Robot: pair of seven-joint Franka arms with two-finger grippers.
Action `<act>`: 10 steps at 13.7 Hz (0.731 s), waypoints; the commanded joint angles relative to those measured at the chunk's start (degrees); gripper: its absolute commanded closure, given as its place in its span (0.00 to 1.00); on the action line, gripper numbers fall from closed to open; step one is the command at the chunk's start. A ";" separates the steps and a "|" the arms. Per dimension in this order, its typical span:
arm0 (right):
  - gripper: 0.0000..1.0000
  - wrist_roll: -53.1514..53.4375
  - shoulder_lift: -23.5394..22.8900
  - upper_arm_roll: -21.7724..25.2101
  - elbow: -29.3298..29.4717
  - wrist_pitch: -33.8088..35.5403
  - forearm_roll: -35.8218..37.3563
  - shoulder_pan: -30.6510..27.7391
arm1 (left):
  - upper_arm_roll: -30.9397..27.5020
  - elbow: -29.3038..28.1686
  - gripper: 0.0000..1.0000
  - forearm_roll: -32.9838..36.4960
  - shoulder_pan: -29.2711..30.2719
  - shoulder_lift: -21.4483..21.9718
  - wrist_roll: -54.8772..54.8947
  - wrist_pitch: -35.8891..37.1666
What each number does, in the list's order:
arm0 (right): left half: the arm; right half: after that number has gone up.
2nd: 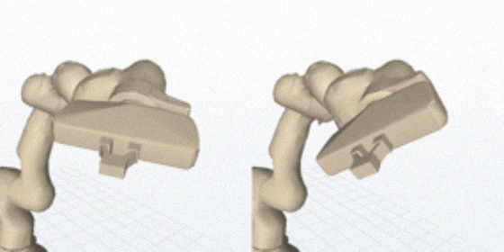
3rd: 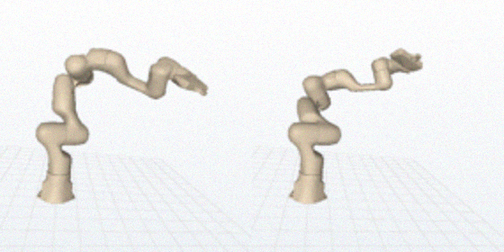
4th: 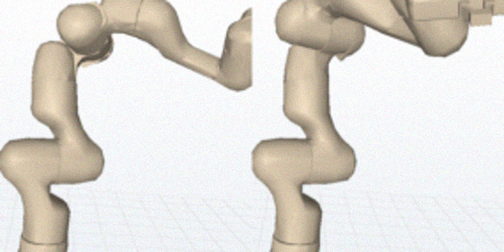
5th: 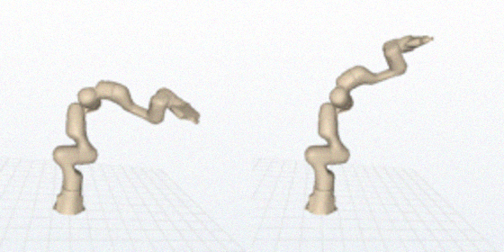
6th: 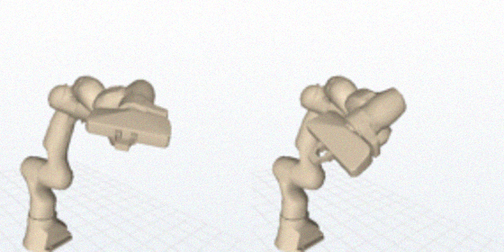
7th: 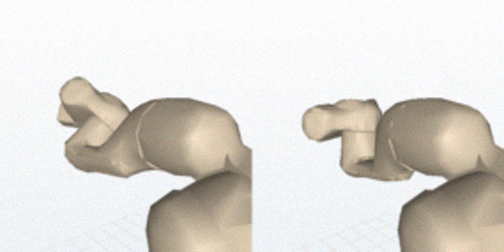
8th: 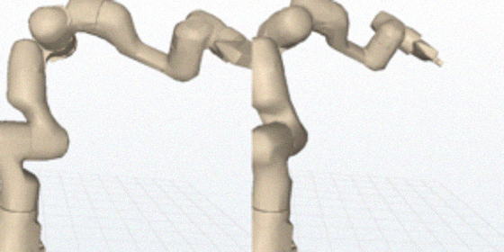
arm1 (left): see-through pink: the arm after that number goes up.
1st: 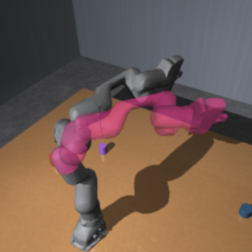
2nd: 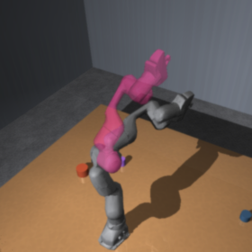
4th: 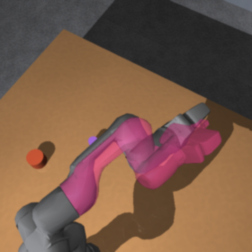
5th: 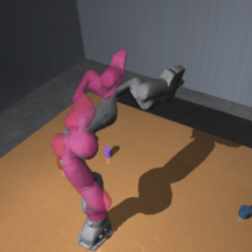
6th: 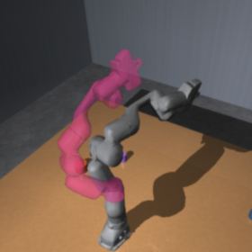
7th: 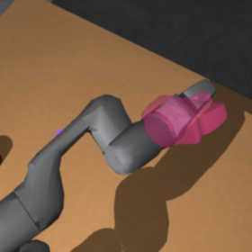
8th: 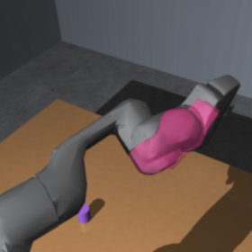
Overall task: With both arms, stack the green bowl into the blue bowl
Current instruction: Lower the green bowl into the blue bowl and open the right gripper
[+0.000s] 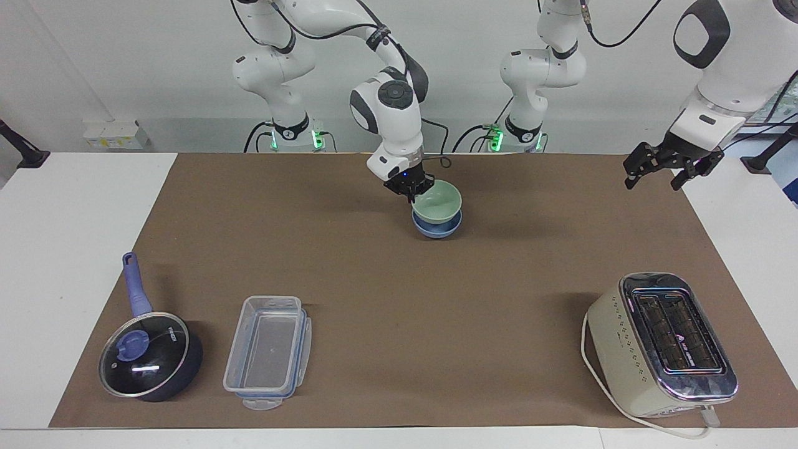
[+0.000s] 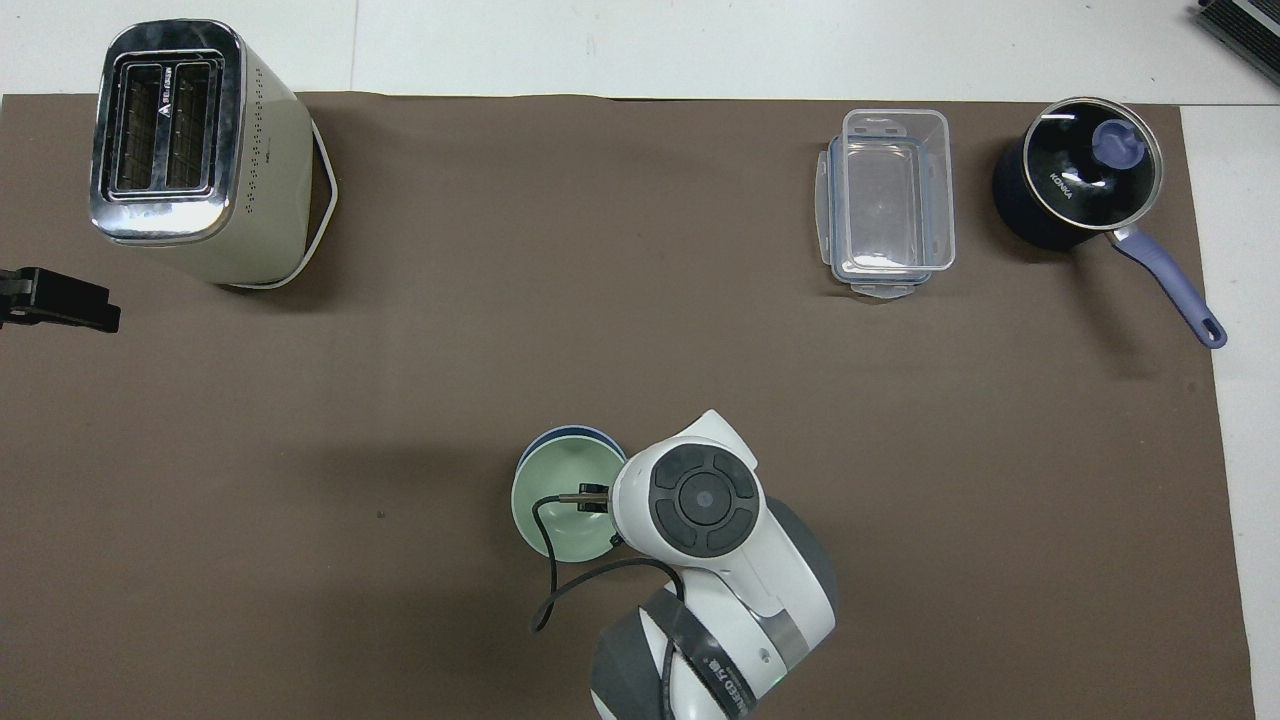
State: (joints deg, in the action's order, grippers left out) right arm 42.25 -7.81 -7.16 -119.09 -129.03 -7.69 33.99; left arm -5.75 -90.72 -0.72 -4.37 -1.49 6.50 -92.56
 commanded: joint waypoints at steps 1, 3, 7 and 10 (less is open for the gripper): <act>1.00 1.86 -1.33 0.13 0.70 -2.01 1.10 0.29 | 0.47 0.63 0.00 1.16 0.59 -0.18 0.71 0.98; 1.00 1.78 -2.03 0.13 0.79 -3.51 1.10 0.29 | 0.47 0.63 0.00 1.25 0.59 -0.18 0.71 0.98; 1.00 1.78 -2.91 0.13 1.41 -5.35 2.76 -0.41 | 0.47 0.63 0.00 1.25 0.59 -0.18 0.71 0.98; 1.00 1.69 -2.83 0.21 0.71 -5.19 2.95 -0.50 | 0.47 0.63 0.00 1.16 0.59 -0.18 0.80 0.98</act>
State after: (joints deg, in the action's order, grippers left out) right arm 42.37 -10.08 -6.73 -118.77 -133.79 -6.09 33.90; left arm -5.75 -90.72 -0.72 -4.36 -1.49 6.50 -92.56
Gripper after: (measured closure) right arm 0.960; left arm 0.000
